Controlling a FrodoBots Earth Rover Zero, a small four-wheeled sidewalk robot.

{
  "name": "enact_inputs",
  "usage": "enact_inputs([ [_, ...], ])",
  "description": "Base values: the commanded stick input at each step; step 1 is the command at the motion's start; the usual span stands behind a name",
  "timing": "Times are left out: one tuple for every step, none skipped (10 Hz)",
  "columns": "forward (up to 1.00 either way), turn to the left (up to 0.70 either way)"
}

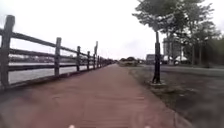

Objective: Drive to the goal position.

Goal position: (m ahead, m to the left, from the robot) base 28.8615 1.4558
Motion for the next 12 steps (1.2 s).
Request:
enact_inputs([
  [1.0,0.0],
  [1.0,0.0],
  [1.0,0.0],
  [1.0,0.0],
  [1.0,-0.09],
  [1.0,-0.4],
  [1.0,-0.4],
  [1.0,-0.11],
  [1.0,0.0],
  [1.0,0.0],
  [1.0,0.0],
  [1.0,0.0],
])
